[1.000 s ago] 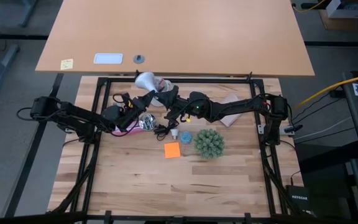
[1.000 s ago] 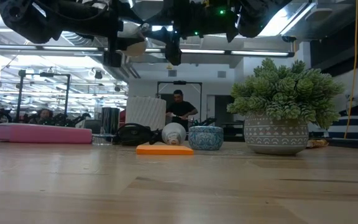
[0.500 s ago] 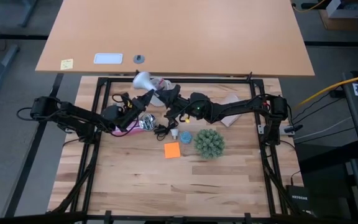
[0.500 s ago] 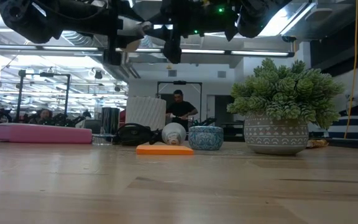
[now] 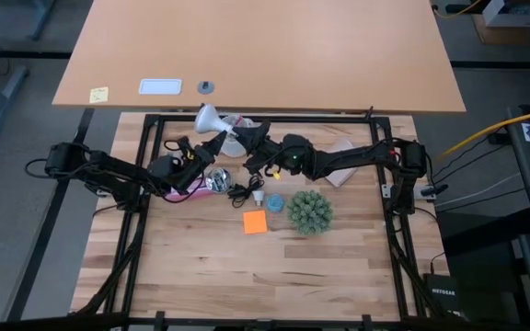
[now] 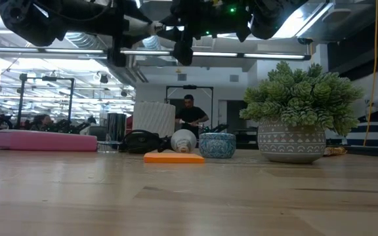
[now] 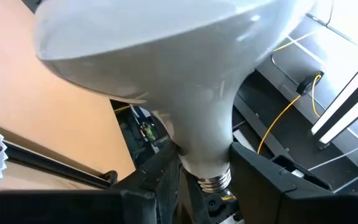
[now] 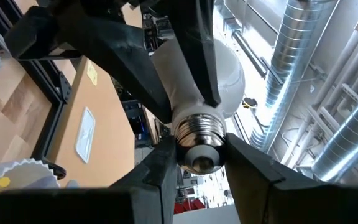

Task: Screw lightbulb
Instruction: Insert the lightbulb into the silver lamp

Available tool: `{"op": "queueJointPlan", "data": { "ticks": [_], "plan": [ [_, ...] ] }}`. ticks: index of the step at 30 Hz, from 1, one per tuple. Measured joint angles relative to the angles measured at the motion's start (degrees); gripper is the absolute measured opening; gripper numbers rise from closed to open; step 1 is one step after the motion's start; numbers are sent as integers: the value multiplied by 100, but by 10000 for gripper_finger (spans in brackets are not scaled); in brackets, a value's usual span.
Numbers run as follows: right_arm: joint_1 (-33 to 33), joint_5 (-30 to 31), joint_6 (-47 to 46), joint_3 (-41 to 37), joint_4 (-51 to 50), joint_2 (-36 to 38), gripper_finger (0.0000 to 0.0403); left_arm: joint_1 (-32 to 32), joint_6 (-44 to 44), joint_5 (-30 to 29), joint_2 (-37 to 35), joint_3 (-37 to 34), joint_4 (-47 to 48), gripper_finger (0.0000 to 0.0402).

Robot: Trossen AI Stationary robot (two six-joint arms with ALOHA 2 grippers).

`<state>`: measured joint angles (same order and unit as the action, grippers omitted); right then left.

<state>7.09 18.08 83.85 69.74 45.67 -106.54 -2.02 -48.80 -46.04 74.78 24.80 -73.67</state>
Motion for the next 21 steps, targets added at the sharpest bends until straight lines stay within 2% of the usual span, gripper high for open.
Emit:
{"op": "queueJointPlan", "data": {
  "ticks": [12,21],
  "plan": [
    [-170,-246,-6,0,-72,11,118,31,-20,35,-9,-4,49,128],
    [-181,-172,-1,0,-92,9,118,78,-72,68,-9,-4,74,129]
  ]
}}
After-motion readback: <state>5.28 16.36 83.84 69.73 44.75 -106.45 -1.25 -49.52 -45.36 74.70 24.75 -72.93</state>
